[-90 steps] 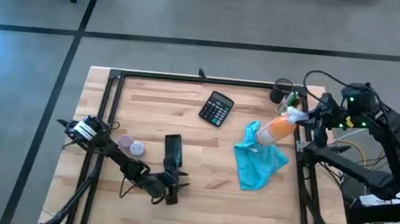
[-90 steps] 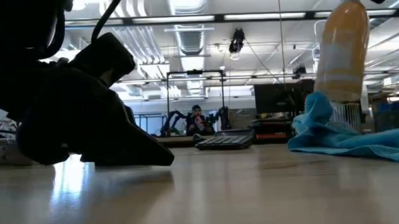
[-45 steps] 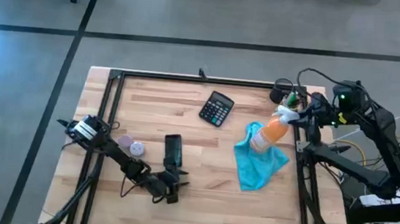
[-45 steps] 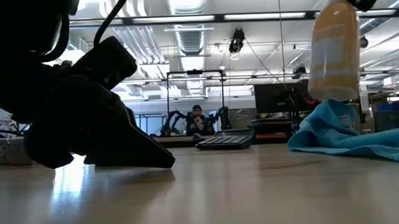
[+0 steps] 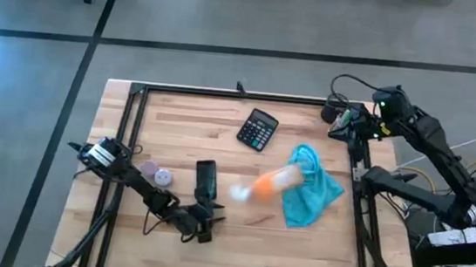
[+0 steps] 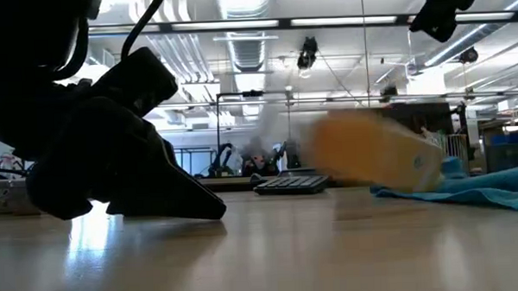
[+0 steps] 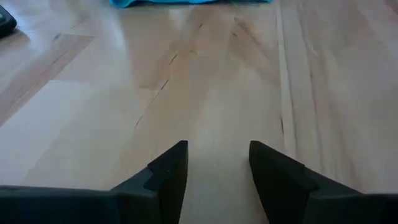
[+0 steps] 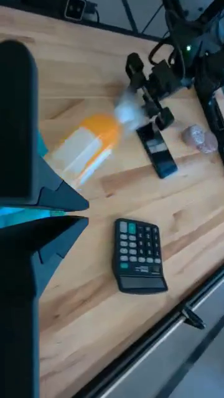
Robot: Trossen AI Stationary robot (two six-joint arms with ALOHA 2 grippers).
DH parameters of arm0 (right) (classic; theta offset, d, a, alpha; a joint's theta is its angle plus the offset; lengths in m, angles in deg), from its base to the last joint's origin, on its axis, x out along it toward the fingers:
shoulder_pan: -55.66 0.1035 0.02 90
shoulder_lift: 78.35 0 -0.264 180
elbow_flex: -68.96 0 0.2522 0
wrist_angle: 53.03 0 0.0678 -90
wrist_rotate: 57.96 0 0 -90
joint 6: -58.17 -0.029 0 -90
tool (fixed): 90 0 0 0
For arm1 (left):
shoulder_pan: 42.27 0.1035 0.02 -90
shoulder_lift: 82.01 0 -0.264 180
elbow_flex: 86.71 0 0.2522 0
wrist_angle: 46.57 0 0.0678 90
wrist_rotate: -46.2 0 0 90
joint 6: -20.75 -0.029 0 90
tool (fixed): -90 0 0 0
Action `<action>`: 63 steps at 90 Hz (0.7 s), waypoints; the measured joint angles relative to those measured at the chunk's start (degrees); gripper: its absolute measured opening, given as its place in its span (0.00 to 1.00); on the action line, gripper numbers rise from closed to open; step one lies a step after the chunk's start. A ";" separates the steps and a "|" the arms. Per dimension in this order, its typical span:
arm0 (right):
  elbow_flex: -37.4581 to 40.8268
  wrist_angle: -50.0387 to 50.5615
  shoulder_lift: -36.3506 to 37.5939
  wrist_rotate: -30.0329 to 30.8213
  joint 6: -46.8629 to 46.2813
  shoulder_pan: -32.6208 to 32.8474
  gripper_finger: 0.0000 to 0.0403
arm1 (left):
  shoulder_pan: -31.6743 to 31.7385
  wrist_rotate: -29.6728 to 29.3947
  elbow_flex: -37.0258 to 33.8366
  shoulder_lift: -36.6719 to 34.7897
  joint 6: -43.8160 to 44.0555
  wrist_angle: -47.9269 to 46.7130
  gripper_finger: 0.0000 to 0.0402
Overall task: Apply microfiber cloth
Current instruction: Spray the front and back of the cellphone using the spray bottle
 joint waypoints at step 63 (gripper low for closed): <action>16.23 -38.30 -8.41 13.00 -10.09 40.36 0.29 | 0.00 -0.26 0.00 -0.04 0.70 -0.20 0.38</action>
